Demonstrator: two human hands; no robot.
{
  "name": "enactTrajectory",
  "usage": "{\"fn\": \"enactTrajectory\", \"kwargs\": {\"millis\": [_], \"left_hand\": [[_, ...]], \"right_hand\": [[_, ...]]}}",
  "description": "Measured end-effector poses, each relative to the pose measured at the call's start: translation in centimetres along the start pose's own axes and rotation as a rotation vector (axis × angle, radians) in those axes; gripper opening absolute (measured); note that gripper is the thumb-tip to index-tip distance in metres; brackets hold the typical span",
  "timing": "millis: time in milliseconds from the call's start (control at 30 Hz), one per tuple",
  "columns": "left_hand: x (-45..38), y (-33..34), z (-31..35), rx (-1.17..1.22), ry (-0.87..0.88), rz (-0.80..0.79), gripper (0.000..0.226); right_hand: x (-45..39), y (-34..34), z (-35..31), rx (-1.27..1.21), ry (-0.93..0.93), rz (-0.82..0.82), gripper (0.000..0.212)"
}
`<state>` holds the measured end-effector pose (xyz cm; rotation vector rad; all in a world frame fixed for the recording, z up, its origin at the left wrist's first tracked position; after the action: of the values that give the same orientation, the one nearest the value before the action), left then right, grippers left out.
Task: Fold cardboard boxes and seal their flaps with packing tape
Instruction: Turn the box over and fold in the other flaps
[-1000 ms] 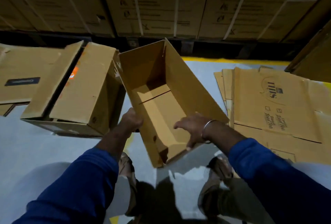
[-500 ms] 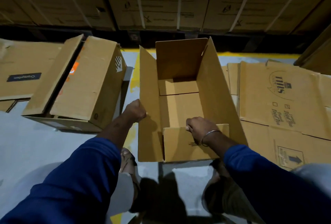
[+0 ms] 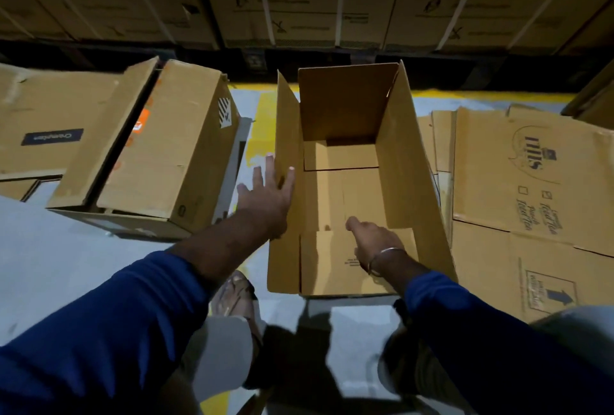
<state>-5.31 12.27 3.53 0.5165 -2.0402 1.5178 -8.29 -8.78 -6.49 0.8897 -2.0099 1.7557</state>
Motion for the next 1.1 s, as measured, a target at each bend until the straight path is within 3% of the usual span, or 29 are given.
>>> {"fn": "enactTrajectory", "kwargs": {"millis": [133, 200, 300, 467, 600, 733, 867, 1033, 1100], "left_hand": [[2.2, 0.7, 3.7, -0.435, 0.348, 0.023, 0.102], [2.9, 3.0, 5.5, -0.543, 0.505, -0.091, 0.087], [2.8, 5.8, 7.0, -0.487, 0.531, -0.315, 0.069], [1.0, 6.4, 6.6, -0.351, 0.566, -0.264, 0.067], [0.1, 6.6, 5.2, -0.287, 0.6, -0.263, 0.066], [-0.5, 6.3, 4.5, -0.242, 0.619, -0.266, 0.045], [-0.7, 6.0, 4.5, -0.208, 0.635, -0.284, 0.042], [-1.1, 5.6, 3.5, -0.179, 0.625, -0.321, 0.063], [-1.0, 4.9, 3.3, -0.174, 0.613, -0.316, 0.064]], "right_hand": [[-1.1, -0.2, 0.8, -0.24, 0.062, -0.061, 0.043], [-1.7, -0.5, 1.0, -0.378, 0.067, -0.081, 0.035], [-3.3, -2.9, 0.9, -0.487, 0.059, -0.016, 0.033], [-7.8, -11.7, 0.4, -0.448, -0.021, 0.282, 0.078], [-12.4, -20.5, 1.4, -0.246, -0.017, 0.462, 0.089], [-16.0, -27.0, 3.1, -0.215, 0.069, 0.483, 0.099], [-18.2, -26.9, 4.8, -0.353, 0.096, 0.428, 0.089], [-17.0, -22.2, 5.1, -0.108, 0.175, 0.61, 0.057], [-16.9, -19.4, 5.1, -0.019, 0.191, 0.543, 0.039]]}}
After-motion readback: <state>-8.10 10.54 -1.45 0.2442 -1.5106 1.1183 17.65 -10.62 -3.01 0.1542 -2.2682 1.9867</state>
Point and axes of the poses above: each hand's wrist, its own x-axis away from the middle knuckle, its own y-axis out of the palm, z = x × y, the point moved 7 cm from there along -x, towards the middle knuckle, and after that the axes turned 8 degrees about -z, right-handed, at the moved point
